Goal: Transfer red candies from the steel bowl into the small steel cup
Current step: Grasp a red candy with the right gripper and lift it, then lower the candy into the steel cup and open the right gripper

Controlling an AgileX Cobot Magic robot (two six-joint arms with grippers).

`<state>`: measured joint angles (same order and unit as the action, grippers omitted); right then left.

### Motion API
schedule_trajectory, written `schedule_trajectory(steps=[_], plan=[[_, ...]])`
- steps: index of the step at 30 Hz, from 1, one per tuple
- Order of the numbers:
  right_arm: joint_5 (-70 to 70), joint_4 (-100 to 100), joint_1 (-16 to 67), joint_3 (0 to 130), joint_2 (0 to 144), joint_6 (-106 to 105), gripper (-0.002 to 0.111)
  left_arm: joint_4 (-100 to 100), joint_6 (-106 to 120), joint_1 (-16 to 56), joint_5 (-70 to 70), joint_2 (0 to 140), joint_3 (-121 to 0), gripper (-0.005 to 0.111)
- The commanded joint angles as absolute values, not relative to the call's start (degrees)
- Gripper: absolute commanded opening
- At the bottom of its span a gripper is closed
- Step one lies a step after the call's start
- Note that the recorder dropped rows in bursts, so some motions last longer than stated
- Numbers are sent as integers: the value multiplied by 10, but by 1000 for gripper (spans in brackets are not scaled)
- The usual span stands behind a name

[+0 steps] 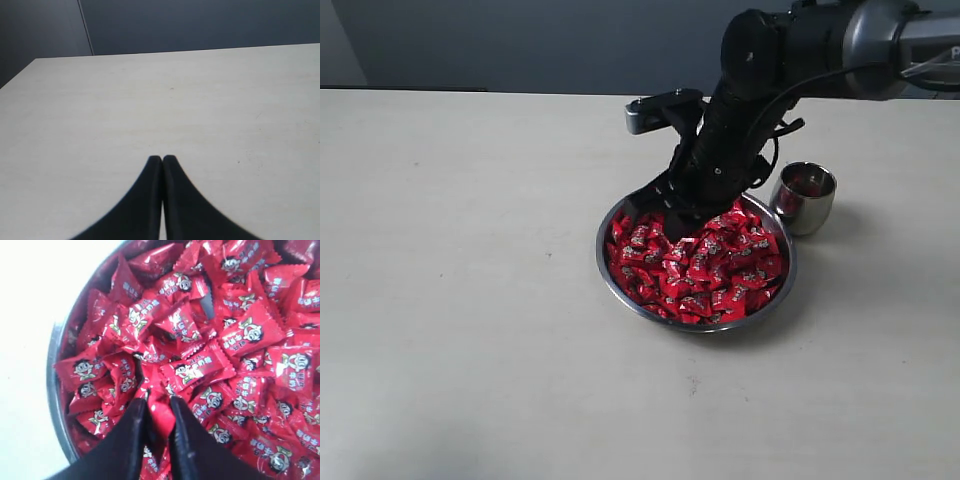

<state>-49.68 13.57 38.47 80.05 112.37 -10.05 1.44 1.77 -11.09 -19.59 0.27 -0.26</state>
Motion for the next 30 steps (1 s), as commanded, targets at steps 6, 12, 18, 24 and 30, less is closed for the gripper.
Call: schedule_trajectory(steps=[6,12,18,24,30], plan=[[-493,-5,383,803,1082,-32,-1,16,17,-107,-191,0,0,0],[-491,-73,360,803,1057,13,-1,16,17,-107,-191,0,0,0],[-482,-73,313,803,1034,14,-1,16,17,-107,-191,0,0,0],[-480,-71,261,811,1022,15,-1,16,17,-107,-191,0,0,0],[-477,-69,222,815,1024,15,-1,16,17,-107,-191,0,0,0]])
